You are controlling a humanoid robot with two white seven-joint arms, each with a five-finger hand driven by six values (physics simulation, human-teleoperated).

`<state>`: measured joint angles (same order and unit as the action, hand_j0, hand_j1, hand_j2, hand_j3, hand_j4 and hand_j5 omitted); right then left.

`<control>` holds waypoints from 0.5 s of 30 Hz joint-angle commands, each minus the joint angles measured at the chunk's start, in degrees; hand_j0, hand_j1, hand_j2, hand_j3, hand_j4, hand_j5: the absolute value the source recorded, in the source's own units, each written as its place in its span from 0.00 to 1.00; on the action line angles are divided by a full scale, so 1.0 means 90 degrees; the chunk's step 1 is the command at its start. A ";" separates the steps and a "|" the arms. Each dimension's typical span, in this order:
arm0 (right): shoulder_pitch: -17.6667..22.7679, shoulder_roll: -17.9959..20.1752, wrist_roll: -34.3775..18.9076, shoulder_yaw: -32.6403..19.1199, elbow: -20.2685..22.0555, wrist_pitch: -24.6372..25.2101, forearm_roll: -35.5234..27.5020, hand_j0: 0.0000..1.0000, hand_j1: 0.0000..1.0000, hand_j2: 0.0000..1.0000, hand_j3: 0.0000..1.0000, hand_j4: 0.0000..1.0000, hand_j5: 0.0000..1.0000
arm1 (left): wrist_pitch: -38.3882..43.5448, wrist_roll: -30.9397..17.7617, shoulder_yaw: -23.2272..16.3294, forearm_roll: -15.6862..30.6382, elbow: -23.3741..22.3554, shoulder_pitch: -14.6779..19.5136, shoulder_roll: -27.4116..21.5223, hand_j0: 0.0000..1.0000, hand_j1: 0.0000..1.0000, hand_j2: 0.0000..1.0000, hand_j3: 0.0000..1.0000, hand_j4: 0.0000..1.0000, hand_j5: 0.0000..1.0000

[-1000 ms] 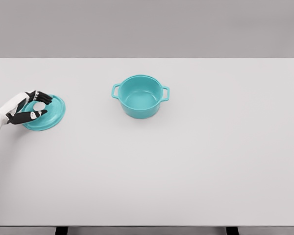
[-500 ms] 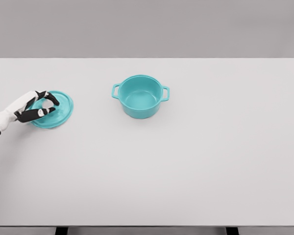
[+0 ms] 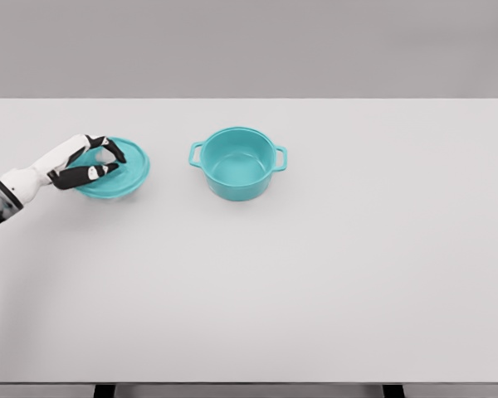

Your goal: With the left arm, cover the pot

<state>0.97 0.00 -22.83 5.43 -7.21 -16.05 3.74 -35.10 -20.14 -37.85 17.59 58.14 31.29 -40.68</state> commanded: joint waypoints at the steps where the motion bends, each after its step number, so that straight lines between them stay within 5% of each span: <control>1: 0.0000 0.0000 -0.0002 0.0002 0.0000 -0.0003 0.0004 1.00 1.00 1.00 1.00 1.00 1.00 | 0.0012 0.0002 0.0026 0.0038 0.0142 0.0000 -0.0002 0.40 0.40 0.40 0.40 0.40 0.40; 15: 0.0000 0.0000 -0.0002 0.0002 0.0000 -0.0003 0.0004 1.00 1.00 1.00 1.00 1.00 1.00 | 0.0012 0.0002 -0.0003 0.0028 0.0503 0.0264 0.0272 0.40 0.40 0.40 0.40 0.40 0.40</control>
<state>0.97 0.00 -22.83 5.44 -7.21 -16.05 3.74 -35.11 -20.16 -37.88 17.51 62.25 33.66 -38.86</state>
